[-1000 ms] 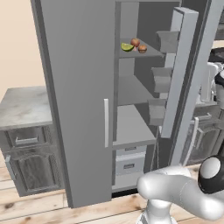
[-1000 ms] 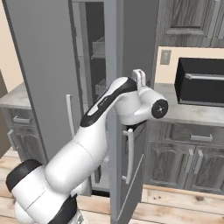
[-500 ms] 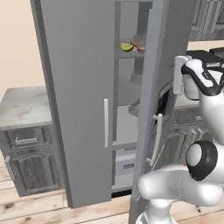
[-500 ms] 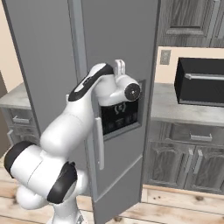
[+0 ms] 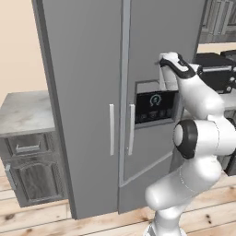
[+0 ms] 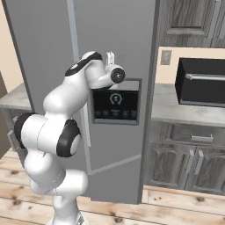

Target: Take the tangerine and lemon wedge from the second highest rack and move them to the highest rack where the steak and peach are located, to maximize freezer space. Close the freezer door after rearranging.

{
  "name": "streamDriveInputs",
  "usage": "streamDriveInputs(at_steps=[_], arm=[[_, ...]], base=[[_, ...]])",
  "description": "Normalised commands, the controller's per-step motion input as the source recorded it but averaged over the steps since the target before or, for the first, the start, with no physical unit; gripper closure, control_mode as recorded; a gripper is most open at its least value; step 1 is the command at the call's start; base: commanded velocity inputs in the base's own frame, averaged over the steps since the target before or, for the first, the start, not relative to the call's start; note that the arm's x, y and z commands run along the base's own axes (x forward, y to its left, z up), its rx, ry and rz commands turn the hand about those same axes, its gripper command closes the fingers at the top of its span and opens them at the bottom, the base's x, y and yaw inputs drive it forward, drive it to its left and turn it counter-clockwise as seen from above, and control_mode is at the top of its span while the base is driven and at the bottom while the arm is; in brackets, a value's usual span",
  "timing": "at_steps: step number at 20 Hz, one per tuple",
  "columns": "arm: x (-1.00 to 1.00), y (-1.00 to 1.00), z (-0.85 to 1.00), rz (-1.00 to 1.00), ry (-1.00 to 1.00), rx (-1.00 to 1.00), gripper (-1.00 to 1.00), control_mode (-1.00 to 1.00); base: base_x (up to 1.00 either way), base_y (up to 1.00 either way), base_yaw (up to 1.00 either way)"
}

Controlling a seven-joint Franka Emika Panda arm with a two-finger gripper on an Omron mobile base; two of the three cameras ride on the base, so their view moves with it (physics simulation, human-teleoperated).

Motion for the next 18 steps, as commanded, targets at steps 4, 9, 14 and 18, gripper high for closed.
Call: streamDriveInputs(at_steps=[4, 9, 14, 18], arm=[[0.85, 0.4, 0.0, -0.02, 0.13, 0.0, -1.0, -1.0], [0.73, 0.4, 0.0, -0.06, 0.16, 0.0, -1.0, -1.0], [0.41, 0.4, 0.0, -0.1, 0.14, 0.0, -1.0, -1.0], [0.2, 0.38, 0.0, -0.14, 0.07, -0.07, -1.0, -1.0]], base=[[0.0, 0.0, 0.0], [0.0, 0.0, 0.0], [0.0, 0.0, 0.0], [0.0, 0.0, 0.0]])
